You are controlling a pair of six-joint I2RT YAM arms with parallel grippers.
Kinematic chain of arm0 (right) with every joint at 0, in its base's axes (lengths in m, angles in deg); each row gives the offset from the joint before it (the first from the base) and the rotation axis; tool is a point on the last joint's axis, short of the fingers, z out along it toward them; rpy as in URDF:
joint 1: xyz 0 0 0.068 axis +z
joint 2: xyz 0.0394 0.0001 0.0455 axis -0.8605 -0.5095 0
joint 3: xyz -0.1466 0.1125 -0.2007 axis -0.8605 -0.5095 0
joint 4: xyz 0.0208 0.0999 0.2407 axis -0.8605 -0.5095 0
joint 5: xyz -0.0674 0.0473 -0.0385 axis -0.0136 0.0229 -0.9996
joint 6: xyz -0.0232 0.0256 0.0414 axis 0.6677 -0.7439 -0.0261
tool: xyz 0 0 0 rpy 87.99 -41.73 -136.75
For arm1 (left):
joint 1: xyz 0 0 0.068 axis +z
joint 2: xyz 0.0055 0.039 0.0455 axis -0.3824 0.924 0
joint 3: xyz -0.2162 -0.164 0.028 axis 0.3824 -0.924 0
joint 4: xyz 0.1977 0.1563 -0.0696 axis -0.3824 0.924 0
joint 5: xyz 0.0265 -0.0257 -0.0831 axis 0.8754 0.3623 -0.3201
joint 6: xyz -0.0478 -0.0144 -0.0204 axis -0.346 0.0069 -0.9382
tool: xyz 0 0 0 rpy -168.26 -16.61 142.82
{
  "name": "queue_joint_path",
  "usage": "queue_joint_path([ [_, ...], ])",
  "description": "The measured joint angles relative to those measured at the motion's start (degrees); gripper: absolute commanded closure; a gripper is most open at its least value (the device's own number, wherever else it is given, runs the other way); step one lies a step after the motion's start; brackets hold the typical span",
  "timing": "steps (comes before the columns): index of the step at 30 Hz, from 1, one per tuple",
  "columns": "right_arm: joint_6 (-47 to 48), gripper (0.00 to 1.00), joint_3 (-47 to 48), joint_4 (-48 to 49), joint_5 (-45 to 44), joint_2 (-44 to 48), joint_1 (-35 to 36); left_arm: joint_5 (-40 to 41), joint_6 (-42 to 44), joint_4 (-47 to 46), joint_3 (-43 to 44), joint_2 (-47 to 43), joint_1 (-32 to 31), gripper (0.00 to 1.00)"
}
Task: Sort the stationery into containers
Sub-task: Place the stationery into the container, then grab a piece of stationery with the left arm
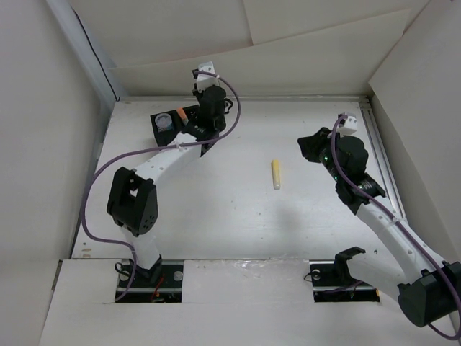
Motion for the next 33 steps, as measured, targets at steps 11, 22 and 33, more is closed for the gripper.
queue_joint_path([
  [11,-1.6,0.74,-1.2,-0.1,-8.1,7.5,0.0,-17.5,-11.8,12.3,0.3,12.8,-15.7,0.66],
  [22,-1.9,0.43,-1.2,-0.4,-7.3,5.3,0.0,-20.2,-14.8,22.3,11.1,26.4,-18.6,0.52],
  [33,-1.9,0.43,-1.2,-0.3,-5.6,5.2,0.0,-20.2,-15.2,21.2,12.9,29.2,-19.3,0.5],
])
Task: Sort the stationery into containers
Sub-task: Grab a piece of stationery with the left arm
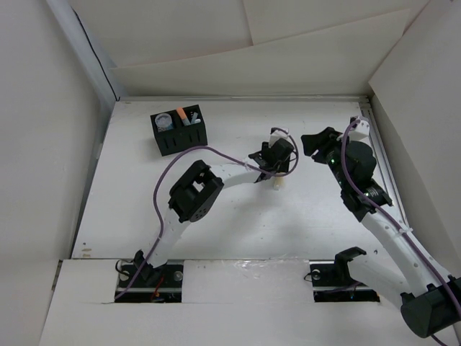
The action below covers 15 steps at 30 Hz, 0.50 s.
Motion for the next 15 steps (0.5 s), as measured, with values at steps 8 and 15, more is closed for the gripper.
queue_joint_path([
  [8,0.0,0.43,0.0,0.0,0.2,0.0,0.0,-1.0,0.5,-3.5,-1.7,-0.2,-1.7,0.49],
  [15,0.2,0.43,0.0,0.0,0.6,0.0,0.0,-0.9,0.9,-4.5,-1.9,0.0,-2.3,0.5],
])
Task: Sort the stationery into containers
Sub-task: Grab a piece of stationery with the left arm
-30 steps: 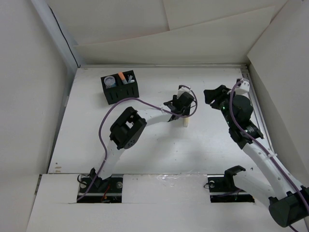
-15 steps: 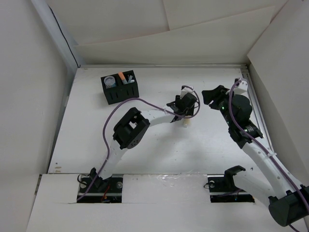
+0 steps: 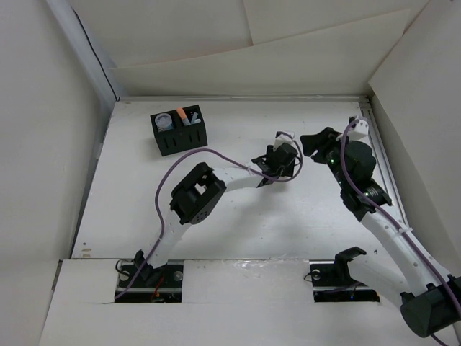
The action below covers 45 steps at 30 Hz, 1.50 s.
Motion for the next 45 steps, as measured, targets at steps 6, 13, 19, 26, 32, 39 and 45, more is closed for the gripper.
queue_joint_path([
  [6,0.1,0.43,0.0,0.0,1.0,-1.3,0.0,0.2,-0.1,-3.0,-3.6,-1.7,0.0,0.53],
  [13,0.3,0.42,0.0,0.0,1.5,-1.4,0.0,0.0,0.3,-3.9,-7.0,-4.2,0.0,0.4],
  [19,0.5,0.42,0.0,0.0,2.0,-1.6,0.0,-0.9,2.0,-6.2,-11.2,-7.7,0.0,0.28],
  [26,0.5,0.42,0.0,0.0,2.3,-1.8,0.0,-5.4,9.2,-9.0,-11.8,-8.9,0.0,0.3],
  [32,0.5,0.42,0.0,0.0,2.5,-1.8,0.0,-9.4,18.6,-6.0,-5.4,-4.7,0.0,0.37],
  [39,0.5,0.42,0.0,0.0,2.5,-1.8,0.0,-12.7,26.5,-1.5,-1.0,-0.9,0.0,0.43],
  [45,0.5,0.42,0.0,0.0,2.5,-1.8,0.0,-13.9,28.9,-0.2,0.2,0.8,0.0,0.65],
])
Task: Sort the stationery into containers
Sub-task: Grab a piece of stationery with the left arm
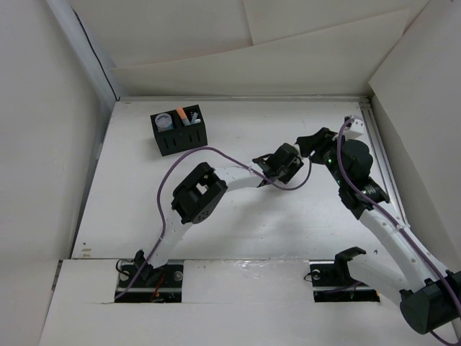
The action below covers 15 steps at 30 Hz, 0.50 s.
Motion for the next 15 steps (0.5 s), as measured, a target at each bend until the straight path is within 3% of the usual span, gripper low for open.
queue_joint_path([
  [2,0.0,0.42,0.0,0.0,-0.1,0.1,0.0,0.1,0.4,0.0,0.2,0.2,0.0,0.78],
  [3,0.0,0.42,0.0,0.0,-0.1,0.1,0.0,0.2,0.3,0.0,0.3,0.2,0.0,0.78],
  [4,0.0,0.42,0.0,0.0,-0.1,0.1,0.0,0.5,0.5,0.1,0.3,0.2,0.0,0.84],
  [9,0.0,0.42,0.0,0.0,-0.4,0.1,0.0,2.4,0.3,-2.0,-1.3,-0.1,0.0,0.9],
  [15,0.0,0.42,0.0,0.0,-0.5,0.1,0.0,6.3,-4.2,-6.3,-10.1,-5.0,1.0,0.92],
])
